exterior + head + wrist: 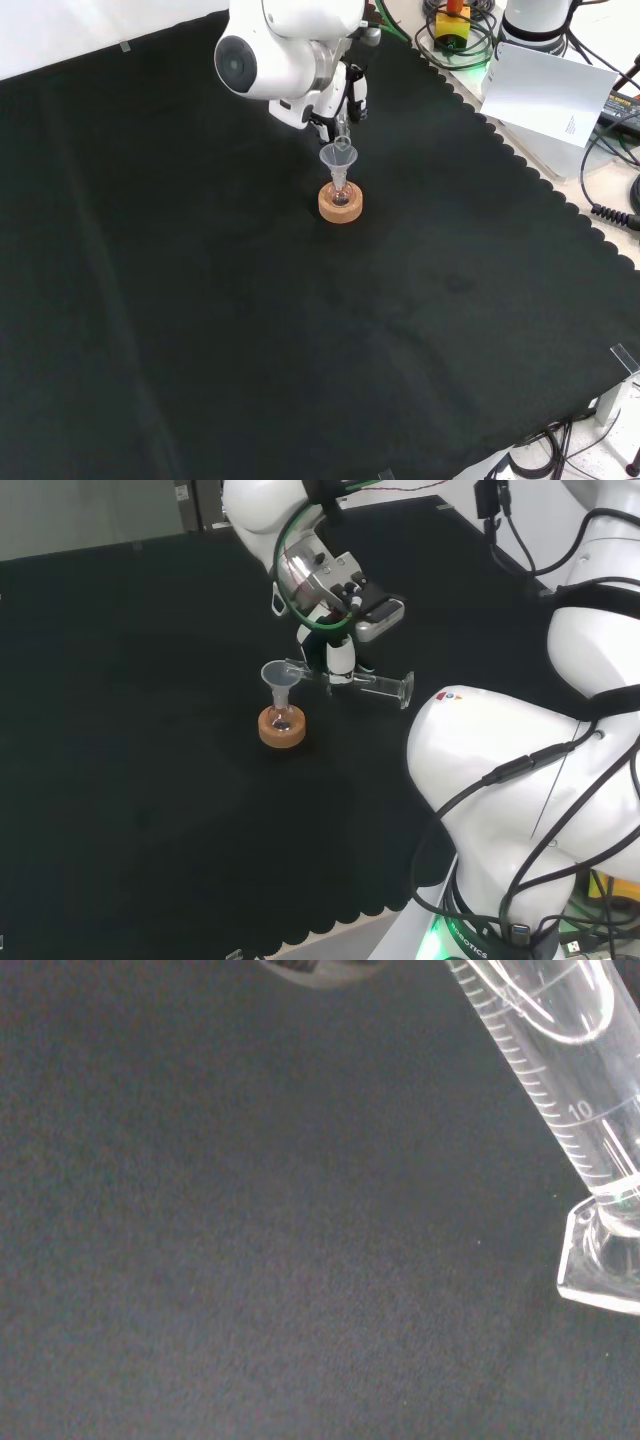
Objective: Pour the water from the graduated cylinder into the round-bottom flask.
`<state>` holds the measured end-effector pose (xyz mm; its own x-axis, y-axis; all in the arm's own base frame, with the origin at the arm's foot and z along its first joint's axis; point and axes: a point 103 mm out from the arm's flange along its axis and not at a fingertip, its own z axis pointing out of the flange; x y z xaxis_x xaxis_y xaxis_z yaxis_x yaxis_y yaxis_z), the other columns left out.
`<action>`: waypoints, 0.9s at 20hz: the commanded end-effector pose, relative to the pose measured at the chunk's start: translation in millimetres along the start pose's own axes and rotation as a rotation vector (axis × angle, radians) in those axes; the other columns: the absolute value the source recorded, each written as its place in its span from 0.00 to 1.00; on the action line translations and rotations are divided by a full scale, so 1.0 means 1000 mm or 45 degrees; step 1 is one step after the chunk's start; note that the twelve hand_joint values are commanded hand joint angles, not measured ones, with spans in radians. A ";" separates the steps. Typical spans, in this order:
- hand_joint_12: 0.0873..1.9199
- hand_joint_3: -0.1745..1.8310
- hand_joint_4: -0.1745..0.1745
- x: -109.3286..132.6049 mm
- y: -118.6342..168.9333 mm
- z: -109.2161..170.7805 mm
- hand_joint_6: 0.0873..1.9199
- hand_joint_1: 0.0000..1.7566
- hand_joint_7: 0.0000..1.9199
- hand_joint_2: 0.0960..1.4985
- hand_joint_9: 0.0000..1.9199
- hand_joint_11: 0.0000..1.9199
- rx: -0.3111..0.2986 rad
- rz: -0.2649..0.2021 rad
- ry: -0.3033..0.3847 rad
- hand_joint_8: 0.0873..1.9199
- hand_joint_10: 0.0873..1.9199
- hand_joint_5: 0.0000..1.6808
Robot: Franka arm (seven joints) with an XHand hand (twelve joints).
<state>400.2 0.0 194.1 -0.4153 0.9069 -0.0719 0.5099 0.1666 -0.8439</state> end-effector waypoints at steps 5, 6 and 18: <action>0.34 0.09 0.00 0.003 -0.007 -0.007 0.51 0.66 0.61 0.74 0.77 0.70 0.097 0.041 0.000 0.18 0.00 0.58; 0.34 0.09 0.00 0.003 -0.008 -0.008 0.51 0.66 0.61 0.74 0.77 0.70 0.104 0.048 -0.002 0.18 0.00 0.58; 0.34 0.09 0.00 -0.020 -0.021 -0.003 0.51 0.65 0.62 0.74 0.77 0.70 0.147 0.062 -0.005 0.18 0.00 0.58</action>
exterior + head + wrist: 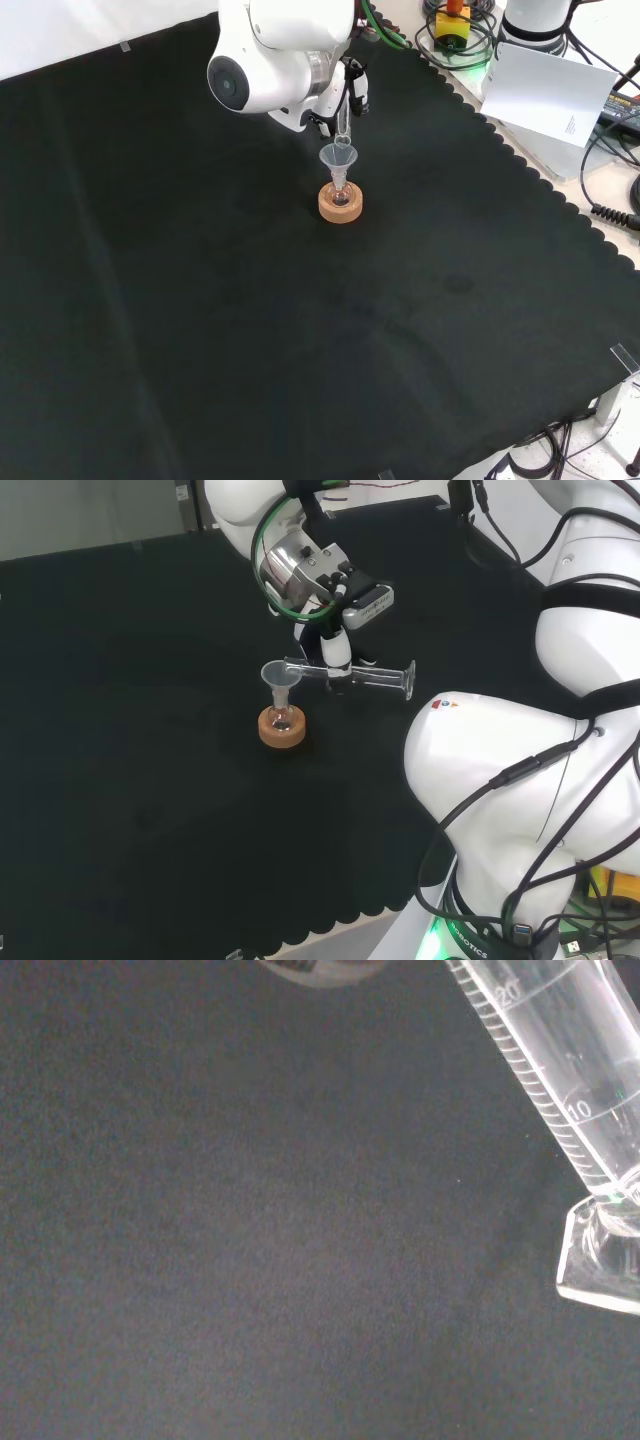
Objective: Pour the water from the graduated cylinder into the round-bottom flask.
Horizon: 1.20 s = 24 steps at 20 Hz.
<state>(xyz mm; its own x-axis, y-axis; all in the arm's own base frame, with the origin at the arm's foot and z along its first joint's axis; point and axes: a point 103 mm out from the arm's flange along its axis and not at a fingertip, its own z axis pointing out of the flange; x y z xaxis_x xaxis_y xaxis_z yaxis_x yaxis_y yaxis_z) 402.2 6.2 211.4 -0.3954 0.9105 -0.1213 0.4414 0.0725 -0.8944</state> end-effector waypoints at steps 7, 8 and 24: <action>0.33 0.09 0.00 0.004 -0.006 -0.005 0.52 0.65 0.62 0.74 0.78 0.70 0.054 0.024 -0.015 0.17 0.00 0.58; 0.33 0.09 0.00 0.004 -0.007 -0.005 0.52 0.65 0.62 0.74 0.78 0.70 0.053 0.024 -0.014 0.17 0.00 0.58; 0.33 0.09 0.00 0.015 -0.009 -0.014 0.52 0.65 0.62 0.74 0.78 0.71 0.088 0.035 -0.024 0.17 0.00 0.57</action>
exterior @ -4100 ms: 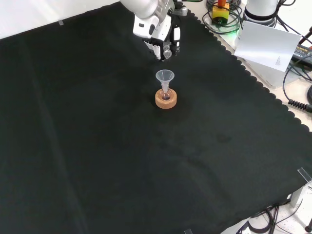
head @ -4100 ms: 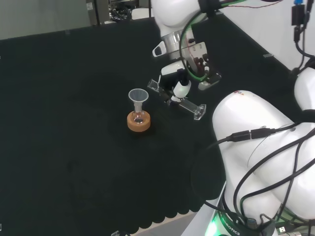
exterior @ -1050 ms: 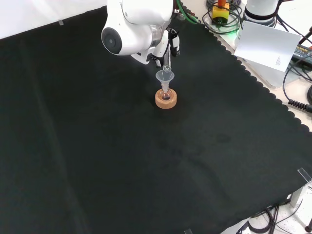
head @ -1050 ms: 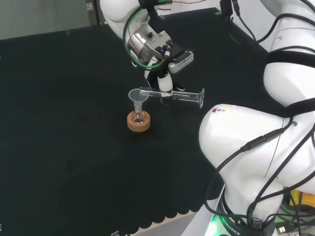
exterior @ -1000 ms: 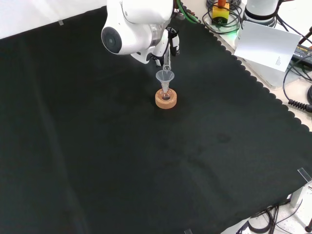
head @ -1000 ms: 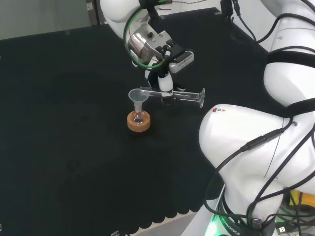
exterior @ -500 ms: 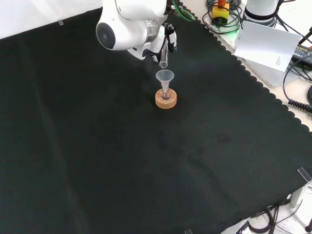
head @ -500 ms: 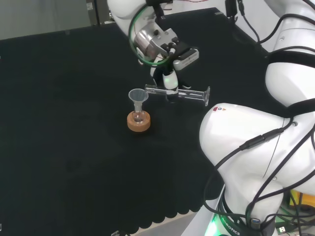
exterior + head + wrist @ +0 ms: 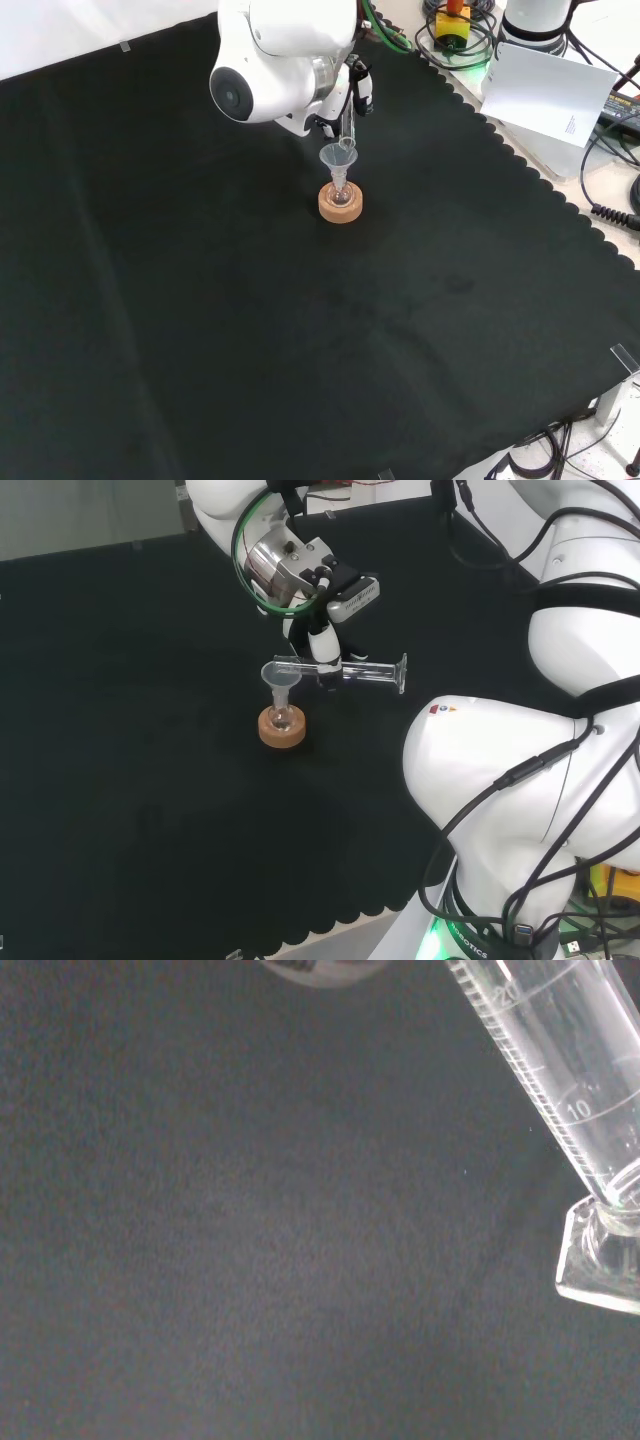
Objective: Pour the water from the graduated cylinder into the round-bottom flask.
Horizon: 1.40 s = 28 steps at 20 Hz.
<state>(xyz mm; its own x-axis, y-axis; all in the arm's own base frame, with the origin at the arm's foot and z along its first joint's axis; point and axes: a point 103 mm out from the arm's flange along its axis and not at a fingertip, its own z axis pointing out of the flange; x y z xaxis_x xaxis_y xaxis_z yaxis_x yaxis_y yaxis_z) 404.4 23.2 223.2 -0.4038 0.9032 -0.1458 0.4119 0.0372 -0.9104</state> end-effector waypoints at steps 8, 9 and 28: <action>0.33 0.09 0.00 -0.029 -0.008 0.014 0.52 0.65 0.63 0.74 0.78 0.71 0.028 -0.006 0.013 0.16 0.00 0.57; 0.33 0.09 0.00 -0.029 -0.008 0.014 0.52 0.65 0.63 0.74 0.78 0.71 0.034 0.001 0.009 0.16 0.00 0.57; 0.33 0.09 0.00 0.009 -0.001 -0.007 0.52 0.65 0.63 0.74 0.78 0.71 0.050 0.021 -0.018 0.16 0.00 0.57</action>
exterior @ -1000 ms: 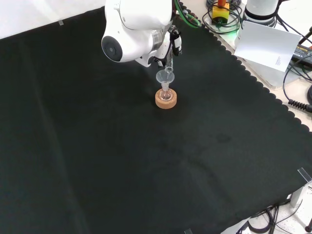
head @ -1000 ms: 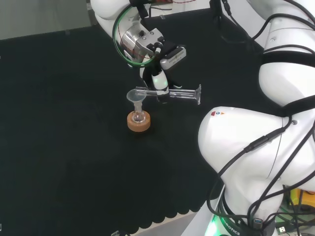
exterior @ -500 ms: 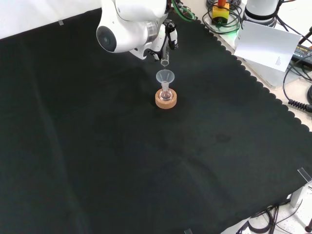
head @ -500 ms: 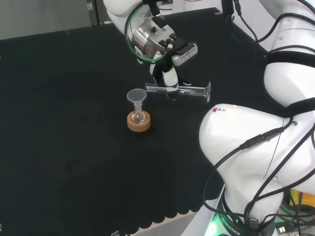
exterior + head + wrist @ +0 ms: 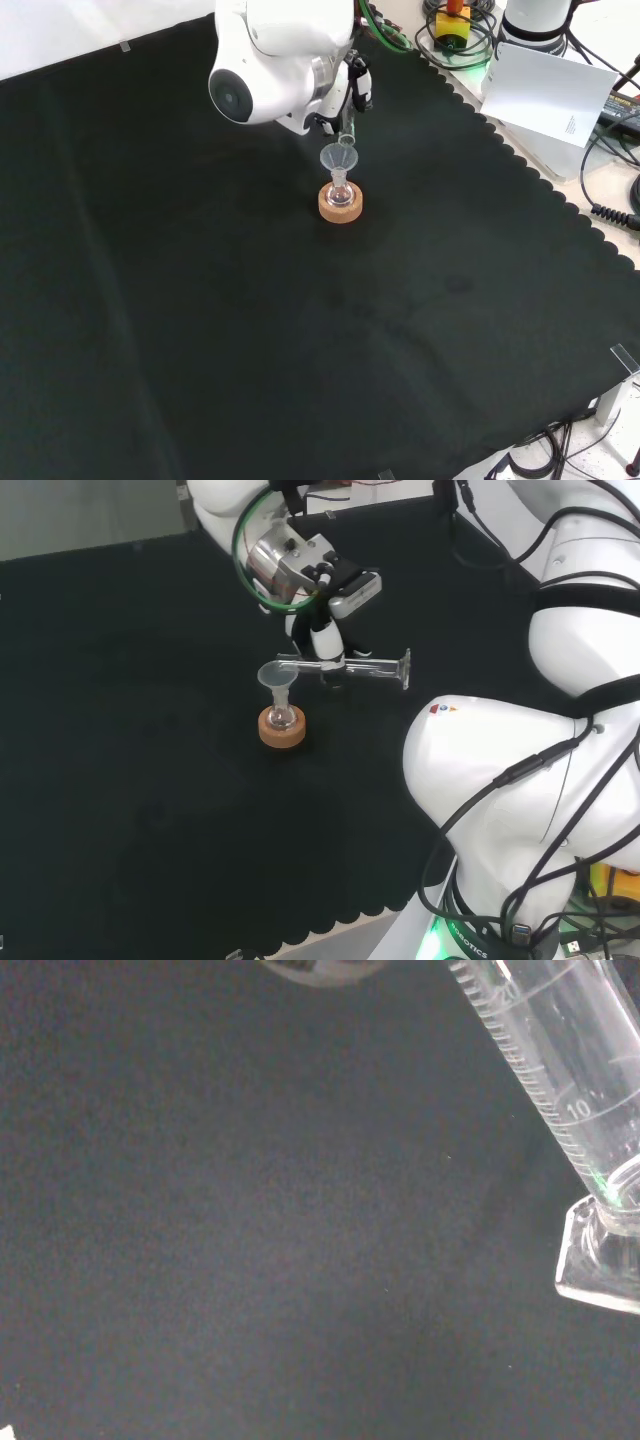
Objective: Pour the water from the graduated cylinder into the round-bottom flask.
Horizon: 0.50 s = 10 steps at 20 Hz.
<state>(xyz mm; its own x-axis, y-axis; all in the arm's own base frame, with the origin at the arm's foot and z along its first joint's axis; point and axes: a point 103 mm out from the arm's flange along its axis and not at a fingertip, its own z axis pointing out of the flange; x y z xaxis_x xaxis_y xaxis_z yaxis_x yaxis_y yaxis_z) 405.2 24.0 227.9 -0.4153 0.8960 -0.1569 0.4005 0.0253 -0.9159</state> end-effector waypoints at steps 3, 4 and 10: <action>0.33 0.09 0.00 0.007 0.003 -0.004 0.52 0.65 0.63 0.74 0.78 0.71 0.042 0.020 0.004 0.16 0.00 0.57; 0.33 0.09 0.00 0.006 0.002 -0.004 0.52 0.65 0.63 0.74 0.78 0.71 0.042 0.021 0.005 0.16 0.00 0.57; 0.33 0.09 0.00 -0.022 -0.004 0.009 0.52 0.65 0.63 0.74 0.78 0.71 0.023 -0.006 0.027 0.16 0.00 0.57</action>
<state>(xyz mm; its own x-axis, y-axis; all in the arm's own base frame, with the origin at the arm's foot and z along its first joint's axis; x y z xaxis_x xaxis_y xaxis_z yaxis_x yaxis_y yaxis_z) 406.9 26.8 227.5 -0.4025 0.8996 -0.1697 0.3811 -0.0039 -0.9245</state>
